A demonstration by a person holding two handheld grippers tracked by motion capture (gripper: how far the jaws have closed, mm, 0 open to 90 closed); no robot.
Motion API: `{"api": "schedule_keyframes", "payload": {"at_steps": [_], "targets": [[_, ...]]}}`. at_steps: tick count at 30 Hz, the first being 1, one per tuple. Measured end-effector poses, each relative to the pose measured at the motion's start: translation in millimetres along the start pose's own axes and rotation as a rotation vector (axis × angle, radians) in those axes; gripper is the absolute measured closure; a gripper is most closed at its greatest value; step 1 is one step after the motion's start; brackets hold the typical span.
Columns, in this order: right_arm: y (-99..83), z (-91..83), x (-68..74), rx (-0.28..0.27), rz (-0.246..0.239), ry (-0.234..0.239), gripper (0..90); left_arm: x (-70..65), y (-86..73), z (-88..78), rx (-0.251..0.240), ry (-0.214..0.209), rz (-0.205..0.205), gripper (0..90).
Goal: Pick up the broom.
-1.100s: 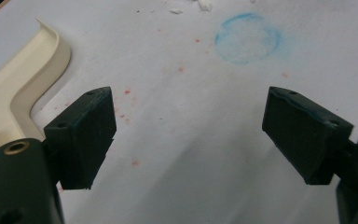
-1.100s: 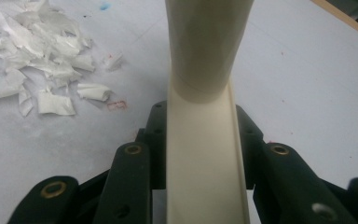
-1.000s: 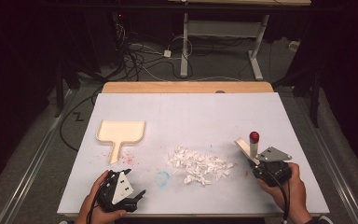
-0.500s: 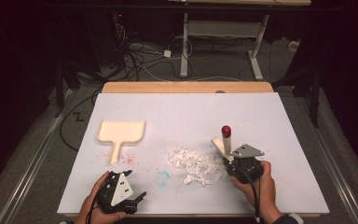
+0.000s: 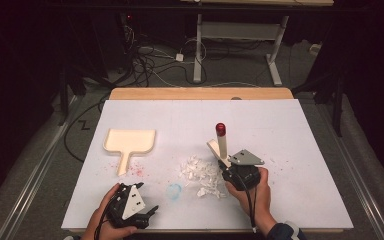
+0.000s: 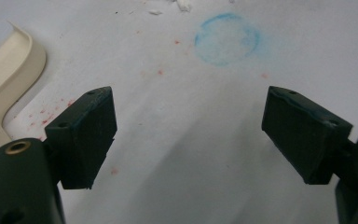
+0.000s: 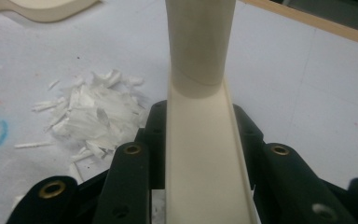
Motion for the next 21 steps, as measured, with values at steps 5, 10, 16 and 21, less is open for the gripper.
{"api": "schedule_keyframes", "payload": {"at_steps": [5, 10, 16, 21], "targets": [[5.4, -6.4, -8.5, -0.031, 0.026, 0.007, 67.6, 0.7, -0.3, 0.3, 0.004, -0.002, 0.012, 16.6], [15.4, -29.1, -29.2, -0.078, 0.004, 0.021, 67.5, 0.5, 1.2, -1.2, -0.002, 0.008, 0.011, 16.6], [12.7, -52.5, -50.6, -0.086, -0.009, 0.015, 67.5, -0.4, 1.3, -1.4, 0.002, 0.007, 0.012, 16.7], [-2.6, -60.8, -59.9, -0.042, -0.004, -0.008, 67.5, 1.3, 0.7, -2.3, -0.002, 0.011, 0.005, 16.7]]}}
Point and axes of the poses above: each handheld gripper's, and its own axes: z roughly forward along the jaws, y roughly out of its top, x roughly to its left, the point moved 10 cm from there along z, roughly forward along the jaws, and after that the axes turned 10 degrees about -x, right-handed, at the moved point
